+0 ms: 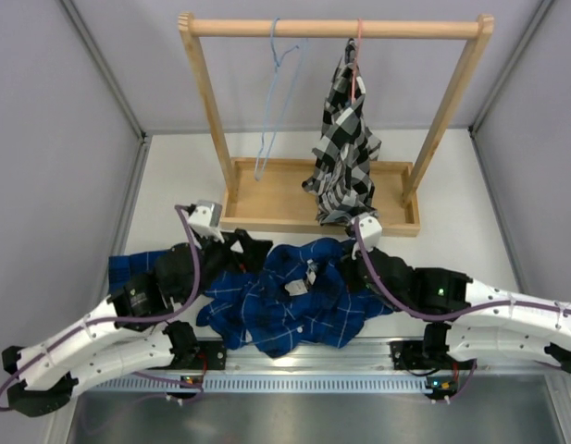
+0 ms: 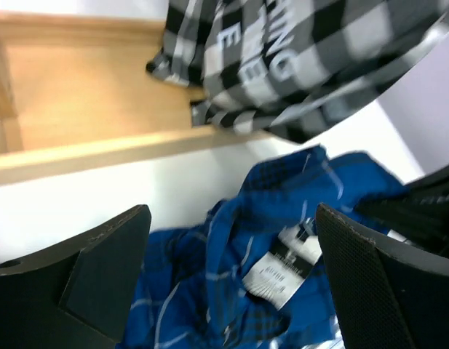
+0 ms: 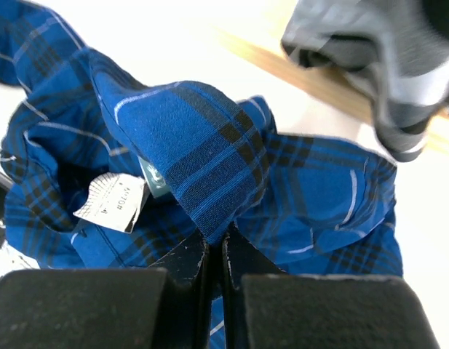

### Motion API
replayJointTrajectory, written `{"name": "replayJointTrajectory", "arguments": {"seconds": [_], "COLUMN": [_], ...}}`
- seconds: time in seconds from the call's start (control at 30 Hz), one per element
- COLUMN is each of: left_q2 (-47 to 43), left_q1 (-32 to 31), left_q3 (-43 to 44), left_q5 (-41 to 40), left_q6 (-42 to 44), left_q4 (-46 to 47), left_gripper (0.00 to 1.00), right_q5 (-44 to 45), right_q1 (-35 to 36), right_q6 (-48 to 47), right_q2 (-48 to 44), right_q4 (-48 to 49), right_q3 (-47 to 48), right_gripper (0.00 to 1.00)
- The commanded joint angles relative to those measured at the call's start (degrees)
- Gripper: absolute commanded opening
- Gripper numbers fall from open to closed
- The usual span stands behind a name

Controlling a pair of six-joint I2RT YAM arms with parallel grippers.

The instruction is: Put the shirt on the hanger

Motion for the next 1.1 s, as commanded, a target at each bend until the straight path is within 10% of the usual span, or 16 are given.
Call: {"name": "replayJointTrajectory", "arguments": {"seconds": [0.0, 0.17, 0.47, 0.83, 1.07], "left_q2": [9.41, 20.75, 22.09, 27.1, 31.67], "left_q1": [0.0, 0.09, 0.09, 2.19, 3.87], "left_q3": [9.59, 14.8, 20.08, 18.23, 19.47], "left_q5": [-1.74, 22.67, 18.32, 41.22, 54.09], "left_q6": [0.76, 6.92, 11.75, 16.68, 17.38], "left_q4": [-3.83, -4.27, -9.1, 0.46, 6.36], "left_gripper": [0.98, 0.98, 0.98, 0.98, 0.83], "right_q5": [2.27, 0.95, -4.75, -25.84, -23.92], "right_q1": [-0.46, -0.63, -0.63, -0.63, -0.63], "right_q6": [-2.79, -6.75, -11.06, -19.06, -19.5], "right_q2": [-4.83, -9.57, -18.19, -30.5, -28.13], "right_q4": [1.13, -2.2, -10.74, -8.28, -8.28], "right_q3": [1.1, 2.06, 2.68, 1.19, 1.54], "right_gripper": [0.0, 0.0, 0.0, 0.0, 0.0]}}
